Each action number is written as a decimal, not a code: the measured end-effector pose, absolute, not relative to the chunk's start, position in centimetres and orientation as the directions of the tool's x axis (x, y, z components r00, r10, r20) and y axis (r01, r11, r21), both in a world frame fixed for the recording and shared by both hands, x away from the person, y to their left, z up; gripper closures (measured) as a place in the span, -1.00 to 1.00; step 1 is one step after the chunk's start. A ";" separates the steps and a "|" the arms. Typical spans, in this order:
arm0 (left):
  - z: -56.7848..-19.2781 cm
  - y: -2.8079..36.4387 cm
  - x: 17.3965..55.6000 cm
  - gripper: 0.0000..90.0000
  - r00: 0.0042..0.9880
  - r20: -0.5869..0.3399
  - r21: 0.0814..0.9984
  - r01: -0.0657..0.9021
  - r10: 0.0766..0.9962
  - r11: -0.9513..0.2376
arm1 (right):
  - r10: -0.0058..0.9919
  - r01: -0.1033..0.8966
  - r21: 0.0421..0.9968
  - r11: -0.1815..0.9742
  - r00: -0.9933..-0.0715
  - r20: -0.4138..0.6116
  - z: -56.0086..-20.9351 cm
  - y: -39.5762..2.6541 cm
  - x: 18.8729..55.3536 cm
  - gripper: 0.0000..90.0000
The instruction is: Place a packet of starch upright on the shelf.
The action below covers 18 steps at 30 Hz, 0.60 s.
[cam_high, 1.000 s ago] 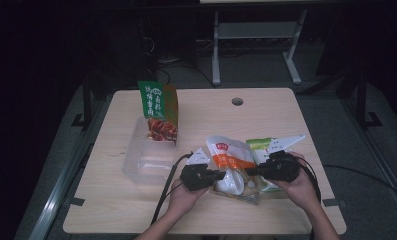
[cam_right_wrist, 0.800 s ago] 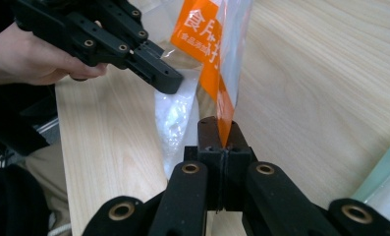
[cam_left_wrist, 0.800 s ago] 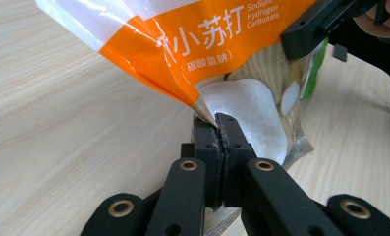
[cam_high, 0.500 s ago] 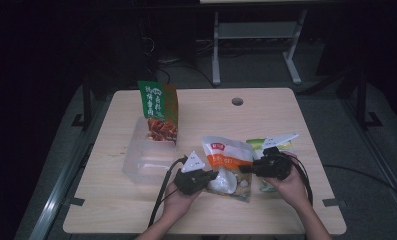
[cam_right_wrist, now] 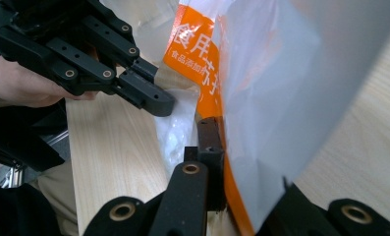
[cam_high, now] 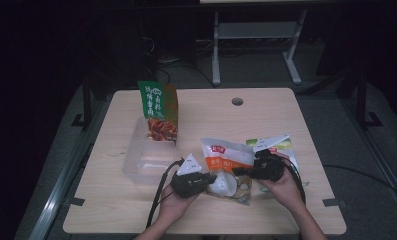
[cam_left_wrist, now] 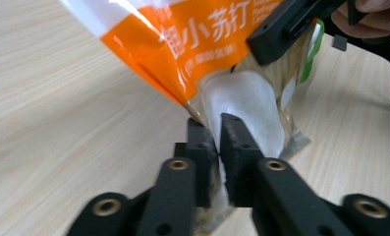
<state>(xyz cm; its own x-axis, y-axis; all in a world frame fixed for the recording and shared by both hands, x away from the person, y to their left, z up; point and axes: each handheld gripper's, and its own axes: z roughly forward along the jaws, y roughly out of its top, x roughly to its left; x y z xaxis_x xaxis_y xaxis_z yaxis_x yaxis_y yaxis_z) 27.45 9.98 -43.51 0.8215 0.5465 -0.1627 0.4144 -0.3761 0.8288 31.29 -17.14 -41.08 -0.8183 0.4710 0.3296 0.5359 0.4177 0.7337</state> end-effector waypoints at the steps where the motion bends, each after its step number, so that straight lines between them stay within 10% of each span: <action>1: -43.4 10.1 27.4 0.74 0.822 -0.155 0.831 0.409 0.547 -0.378 | 0.475 0.537 0.735 0.414 -0.816 0.329 -40.8 -17.2 31.1 0.99; 18: -42.8 12.3 25.5 0.65 0.835 -0.130 0.827 0.389 0.534 -0.405 | 0.500 0.497 0.754 0.429 -0.826 0.260 -39.2 -17.4 30.3 1.00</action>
<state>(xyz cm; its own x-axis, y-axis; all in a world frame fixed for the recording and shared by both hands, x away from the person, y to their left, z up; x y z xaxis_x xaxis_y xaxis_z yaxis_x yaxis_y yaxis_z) 25.46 12.33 -42.76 0.8352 0.5343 -0.1303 0.3885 -0.4054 0.8275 30.31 -17.35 -39.22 -0.8260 0.5000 0.2604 0.4973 0.4287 0.7542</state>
